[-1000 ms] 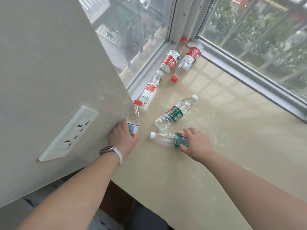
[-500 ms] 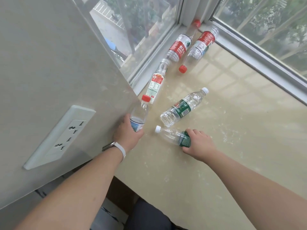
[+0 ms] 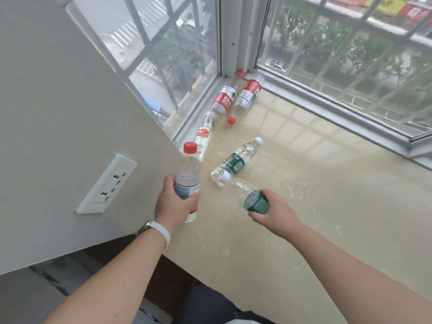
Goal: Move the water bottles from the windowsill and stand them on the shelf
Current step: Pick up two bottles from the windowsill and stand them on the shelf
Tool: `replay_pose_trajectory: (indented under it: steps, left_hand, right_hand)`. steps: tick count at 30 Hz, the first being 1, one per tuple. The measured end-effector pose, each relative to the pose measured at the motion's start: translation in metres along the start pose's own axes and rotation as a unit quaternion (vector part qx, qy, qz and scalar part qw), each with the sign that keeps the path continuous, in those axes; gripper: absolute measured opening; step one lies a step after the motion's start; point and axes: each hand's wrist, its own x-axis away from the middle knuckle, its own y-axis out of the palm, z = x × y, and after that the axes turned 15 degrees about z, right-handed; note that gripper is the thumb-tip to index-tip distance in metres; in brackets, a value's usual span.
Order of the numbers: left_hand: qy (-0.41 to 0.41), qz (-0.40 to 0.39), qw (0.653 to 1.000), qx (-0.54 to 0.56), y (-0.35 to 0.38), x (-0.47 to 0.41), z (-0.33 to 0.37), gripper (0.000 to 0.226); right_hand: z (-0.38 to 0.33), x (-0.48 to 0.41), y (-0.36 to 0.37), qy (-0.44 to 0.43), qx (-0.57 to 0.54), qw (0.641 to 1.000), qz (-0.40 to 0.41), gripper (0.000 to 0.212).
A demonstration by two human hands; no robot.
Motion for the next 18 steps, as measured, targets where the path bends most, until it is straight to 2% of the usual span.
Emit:
replay_pose_trajectory:
  steps: [4,9,18]
  left_hand:
    - [0.02,0.007,0.998,0.062,-0.02,0.031,0.037,0.069]
    - [0.06,-0.018,0.987,0.149,-0.042,0.079,0.083,0.063]
    - [0.168,-0.102,0.949,0.247,-0.082,0.142,0.147,0.058]
  right_hand:
    - [-0.007,0.031,-0.038,0.046,-0.111,0.992,0.045,0.054]
    - [-0.012,0.069,-0.096,0.066,-0.223,0.966,0.113,0.043]
    - [-0.027,0.141,-0.156,0.07,-0.363,0.908,0.197,0.048]
